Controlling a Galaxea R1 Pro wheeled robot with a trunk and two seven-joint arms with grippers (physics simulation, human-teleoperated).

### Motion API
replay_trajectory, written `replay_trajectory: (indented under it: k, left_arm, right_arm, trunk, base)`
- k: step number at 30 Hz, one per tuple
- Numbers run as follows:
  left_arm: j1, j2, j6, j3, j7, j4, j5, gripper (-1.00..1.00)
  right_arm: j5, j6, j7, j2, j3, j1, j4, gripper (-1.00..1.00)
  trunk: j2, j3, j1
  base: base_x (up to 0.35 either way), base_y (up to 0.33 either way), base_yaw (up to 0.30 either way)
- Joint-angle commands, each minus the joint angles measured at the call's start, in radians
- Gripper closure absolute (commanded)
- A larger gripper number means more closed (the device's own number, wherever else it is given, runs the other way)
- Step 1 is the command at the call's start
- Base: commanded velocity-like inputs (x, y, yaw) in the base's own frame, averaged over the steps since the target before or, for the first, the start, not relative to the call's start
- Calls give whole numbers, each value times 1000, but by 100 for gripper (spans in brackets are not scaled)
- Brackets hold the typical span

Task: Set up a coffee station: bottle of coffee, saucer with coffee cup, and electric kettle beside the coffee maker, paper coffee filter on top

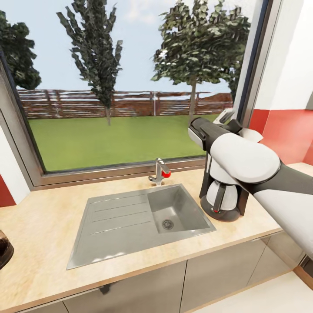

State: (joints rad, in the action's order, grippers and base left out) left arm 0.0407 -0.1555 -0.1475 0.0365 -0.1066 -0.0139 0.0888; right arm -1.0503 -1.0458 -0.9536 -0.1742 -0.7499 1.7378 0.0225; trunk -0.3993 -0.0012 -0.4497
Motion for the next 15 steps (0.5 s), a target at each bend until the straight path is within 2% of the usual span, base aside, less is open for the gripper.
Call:
replay_trajectory:
  k: [1, 15]
  left_arm:
    - [1, 0, -1, 4, -2, -1, 9, -100]
    - [1, -1, 1, 5, -2, -1, 9, -100]
  right_arm:
    - [-1, -1, -6, 0, -8, -1, 0, 100]
    - [-2, -1, -7, 0, -8, -25, 0, 100]
  trunk:
    - [-1, 0, 0]
    - [-1, 0, 0]
  base:
    - [0, 0, 0]
    - [42, 27, 0]
